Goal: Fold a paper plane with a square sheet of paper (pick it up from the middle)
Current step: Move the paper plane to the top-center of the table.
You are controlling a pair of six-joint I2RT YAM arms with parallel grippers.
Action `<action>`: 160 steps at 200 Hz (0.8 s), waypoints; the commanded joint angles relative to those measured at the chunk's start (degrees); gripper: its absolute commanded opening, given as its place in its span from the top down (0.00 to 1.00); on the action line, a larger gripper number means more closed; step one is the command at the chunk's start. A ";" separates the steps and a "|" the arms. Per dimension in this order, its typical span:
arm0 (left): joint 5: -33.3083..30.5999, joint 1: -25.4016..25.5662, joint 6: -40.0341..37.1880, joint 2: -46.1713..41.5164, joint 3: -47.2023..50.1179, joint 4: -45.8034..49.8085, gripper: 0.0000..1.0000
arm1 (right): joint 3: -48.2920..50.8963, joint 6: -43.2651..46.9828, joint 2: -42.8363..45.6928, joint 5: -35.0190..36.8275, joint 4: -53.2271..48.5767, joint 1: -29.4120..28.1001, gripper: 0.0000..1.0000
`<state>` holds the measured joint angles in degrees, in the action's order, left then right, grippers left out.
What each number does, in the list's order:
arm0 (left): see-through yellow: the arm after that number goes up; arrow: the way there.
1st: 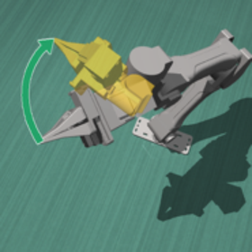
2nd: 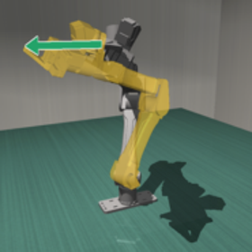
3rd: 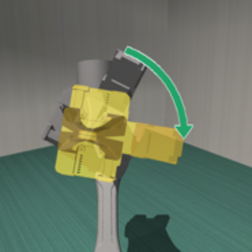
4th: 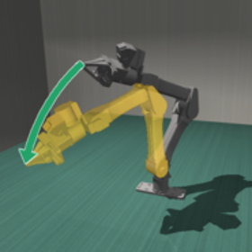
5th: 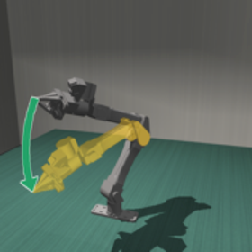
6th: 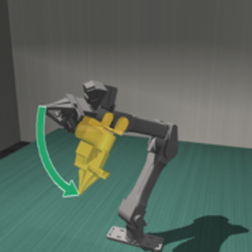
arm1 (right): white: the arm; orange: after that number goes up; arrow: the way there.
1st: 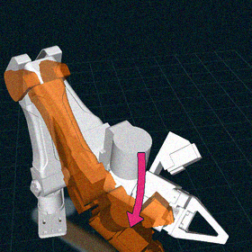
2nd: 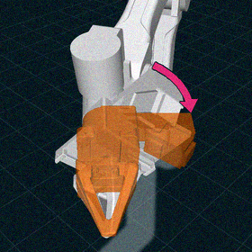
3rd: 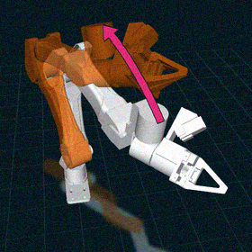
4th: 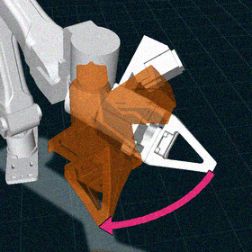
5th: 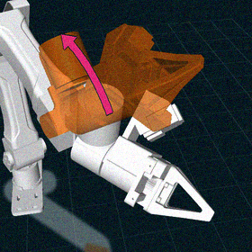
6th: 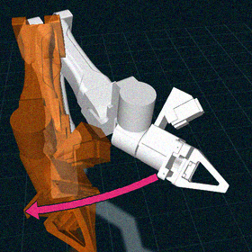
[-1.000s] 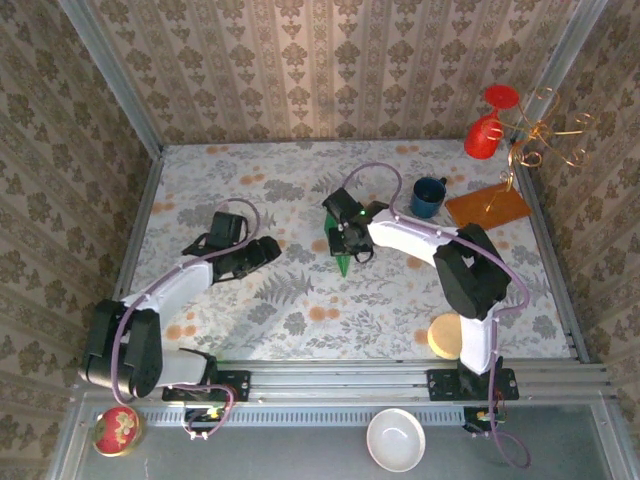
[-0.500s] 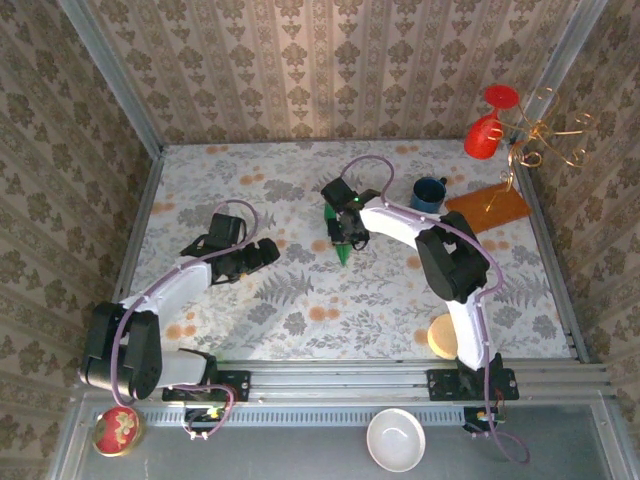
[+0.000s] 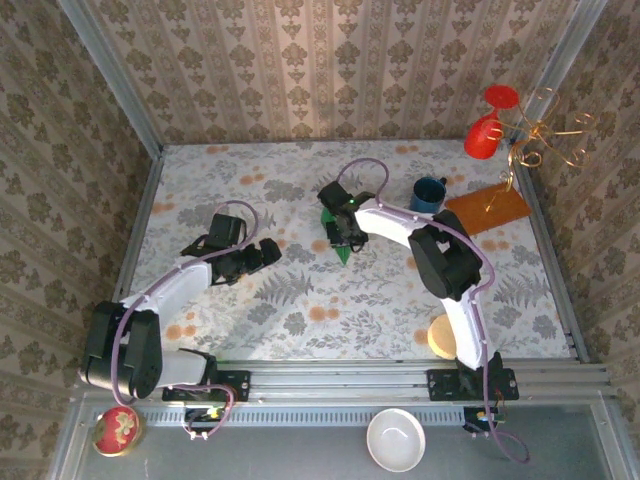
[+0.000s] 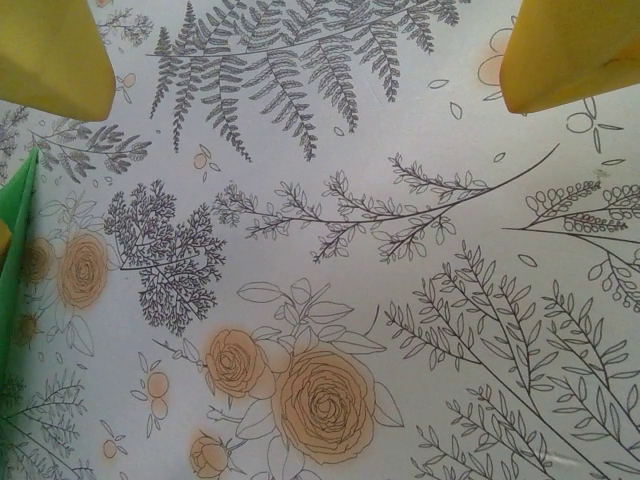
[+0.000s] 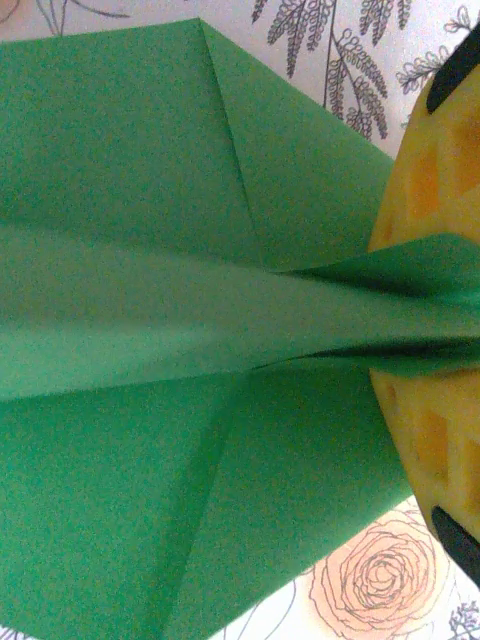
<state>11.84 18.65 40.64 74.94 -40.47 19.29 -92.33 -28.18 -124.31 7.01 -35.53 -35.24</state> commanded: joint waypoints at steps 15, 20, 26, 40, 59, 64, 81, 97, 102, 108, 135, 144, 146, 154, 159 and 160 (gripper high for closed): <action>-0.94 -0.28 -0.75 0.49 -0.58 1.78 0.00 | 0.18 0.51 -3.20 6.41 -2.01 -0.89 0.63; -0.94 -0.34 -0.74 0.55 -0.58 1.81 0.00 | 0.26 0.38 -3.22 6.52 -1.81 -0.92 0.62; -0.94 -0.27 -0.78 0.65 -0.58 1.87 0.00 | 0.35 0.28 -3.22 6.49 -1.47 -0.79 0.62; -0.94 -0.31 -0.82 0.72 -0.75 1.93 0.00 | 0.44 0.08 -3.04 6.60 -0.65 -0.64 0.61; -0.94 -0.28 -1.08 0.87 -1.14 2.14 0.00 | -0.54 0.21 -2.70 6.70 -0.34 -0.27 0.61; -0.86 -0.34 -1.14 0.99 -1.23 2.16 0.00 | -0.84 0.31 -2.61 6.79 -0.25 -0.19 0.61; -0.85 -0.30 -1.27 1.06 -1.45 2.22 0.00 | -2.24 1.00 -2.72 6.92 0.00 0.25 0.61; -0.76 -0.35 -1.38 1.28 -1.57 2.20 0.00 | -3.93 1.70 -3.52 6.97 -0.07 0.61 0.61; -0.68 -0.30 -1.32 1.32 -1.63 2.24 0.00 | -4.41 1.81 -3.86 6.96 -0.07 0.70 0.61; -0.67 -0.34 -1.29 1.44 -1.63 2.24 0.00 | -4.83 2.05 -4.28 6.92 0.00 0.86 0.61; -0.50 -0.26 -1.27 1.78 -1.54 2.08 0.00 | -6.60 2.60 -6.05 6.77 0.34 1.32 0.58; -0.41 -0.28 -1.27 1.95 -1.54 2.12 0.00 | -7.25 2.79 -6.67 7.04 0.46 1.40 0.56; -0.37 -0.28 -1.27 1.94 -1.54 2.15 0.00 | -7.40 2.83 -6.78 7.10 0.46 1.47 0.56; -0.25 -0.29 -1.27 2.05 -1.63 2.07 0.00 | -8.04 3.15 -7.31 7.46 0.30 1.58 0.54; -0.16 -0.29 -1.27 2.18 -1.59 2.02 0.00 | -8.40 3.30 -7.70 7.90 0.22 1.58 0.53; -0.15 -0.29 -1.31 2.21 -1.57 1.96 0.00 | -8.48 3.30 -7.79 7.96 0.21 1.54 0.53</action>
<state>11.70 18.65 40.42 76.31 -40.62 20.25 -99.09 -26.44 -129.03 12.27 -34.50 -33.98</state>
